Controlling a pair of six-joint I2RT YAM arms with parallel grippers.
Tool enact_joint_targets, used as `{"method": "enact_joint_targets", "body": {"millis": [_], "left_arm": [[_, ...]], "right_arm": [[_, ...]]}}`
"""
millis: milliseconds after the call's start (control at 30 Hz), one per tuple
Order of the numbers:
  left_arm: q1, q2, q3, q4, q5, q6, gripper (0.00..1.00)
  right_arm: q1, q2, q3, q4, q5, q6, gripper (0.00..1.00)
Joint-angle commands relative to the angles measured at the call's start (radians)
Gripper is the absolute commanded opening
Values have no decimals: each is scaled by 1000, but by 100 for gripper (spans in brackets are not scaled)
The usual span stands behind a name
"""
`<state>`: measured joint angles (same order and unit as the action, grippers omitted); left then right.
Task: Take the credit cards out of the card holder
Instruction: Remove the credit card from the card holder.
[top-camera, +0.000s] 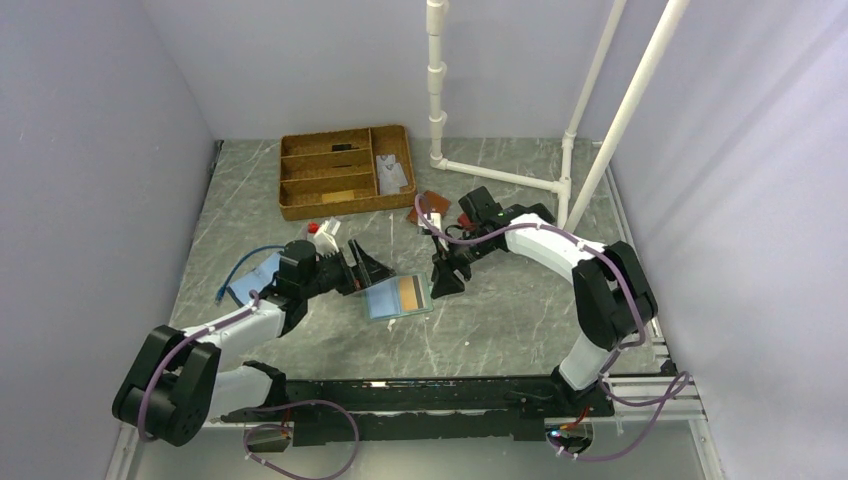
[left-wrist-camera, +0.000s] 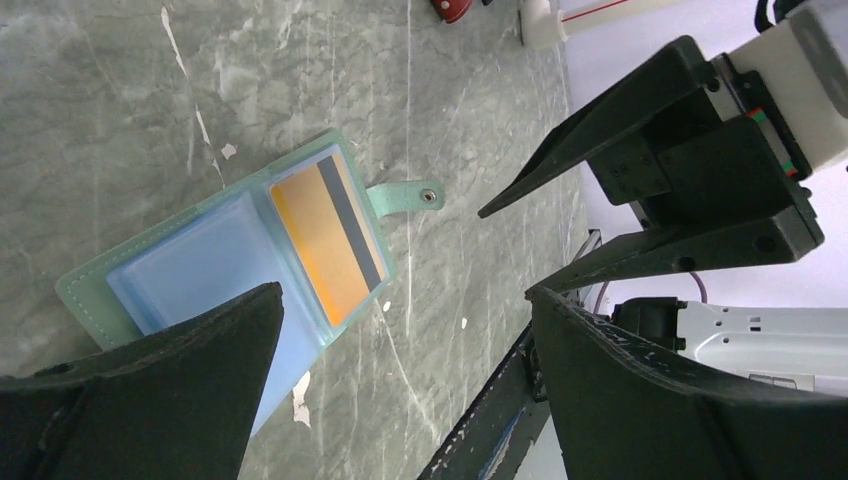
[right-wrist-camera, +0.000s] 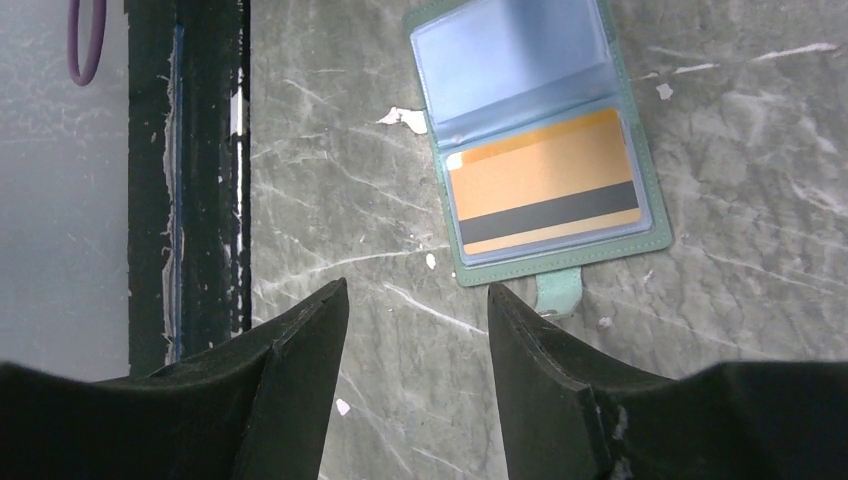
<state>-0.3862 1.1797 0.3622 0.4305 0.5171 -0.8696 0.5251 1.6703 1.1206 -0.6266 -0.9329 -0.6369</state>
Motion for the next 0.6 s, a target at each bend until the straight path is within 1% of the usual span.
{"method": "enact_joint_targets", "body": {"millis": [0,167,333,500,567], "left_arm": [[4,13,-22,95,20,-11,99],[4,29,-37,101,13,-29,99],[4,45,-44,92,26,-74,99],[4,60,-86,191,50,-131,98],[4,61,-93,212,47,-142,98]], "right_arm": [[9,24,50,24,14,60,56],[13,54,74,41,48,132,56],[12,69,87,64,41,195,56],[13,85,87,98,26,260,56],[13,92,78,131,38,310,56]]}}
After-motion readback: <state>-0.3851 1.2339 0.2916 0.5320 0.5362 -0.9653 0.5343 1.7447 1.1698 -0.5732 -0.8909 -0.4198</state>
